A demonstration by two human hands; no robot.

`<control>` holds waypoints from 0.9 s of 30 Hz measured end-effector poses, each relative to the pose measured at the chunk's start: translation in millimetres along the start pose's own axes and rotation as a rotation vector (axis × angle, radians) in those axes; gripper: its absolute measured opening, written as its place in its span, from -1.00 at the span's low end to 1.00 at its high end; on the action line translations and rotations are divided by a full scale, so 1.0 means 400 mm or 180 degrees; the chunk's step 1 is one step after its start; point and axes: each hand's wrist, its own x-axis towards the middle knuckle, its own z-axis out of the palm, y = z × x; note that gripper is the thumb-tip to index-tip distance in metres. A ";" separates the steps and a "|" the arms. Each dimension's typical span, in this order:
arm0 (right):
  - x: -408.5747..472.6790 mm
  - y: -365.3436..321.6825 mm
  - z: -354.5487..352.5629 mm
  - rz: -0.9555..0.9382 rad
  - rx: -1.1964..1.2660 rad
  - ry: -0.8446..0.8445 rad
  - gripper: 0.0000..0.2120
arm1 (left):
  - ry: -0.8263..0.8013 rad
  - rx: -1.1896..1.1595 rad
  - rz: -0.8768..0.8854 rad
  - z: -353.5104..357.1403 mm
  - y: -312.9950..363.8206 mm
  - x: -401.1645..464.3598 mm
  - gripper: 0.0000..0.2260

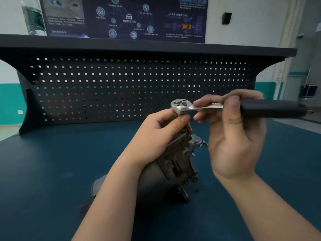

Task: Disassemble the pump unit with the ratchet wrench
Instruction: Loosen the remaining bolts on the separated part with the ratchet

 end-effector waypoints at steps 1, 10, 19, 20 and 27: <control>0.016 0.006 -0.004 0.0207 0.0217 0.0096 -0.90 | 0.0005 0.0007 -0.0011 0.001 0.001 0.000 -0.86; 0.161 0.106 -0.016 0.3087 0.1601 0.0105 -0.68 | 0.0117 -0.0011 -0.0062 0.007 0.001 0.001 -0.70; 0.072 0.039 0.002 0.1457 0.0822 0.0712 -0.83 | 0.0166 -0.0055 -0.0180 0.008 0.007 0.004 -0.79; 0.046 0.021 0.009 0.0843 0.0345 0.0515 -0.90 | 0.0143 -0.0001 -0.0166 0.007 0.007 0.003 -0.80; -0.016 0.014 0.022 -0.0587 -0.0749 -0.0577 -0.91 | 0.0107 0.0242 -0.0067 0.001 -0.002 0.001 -0.88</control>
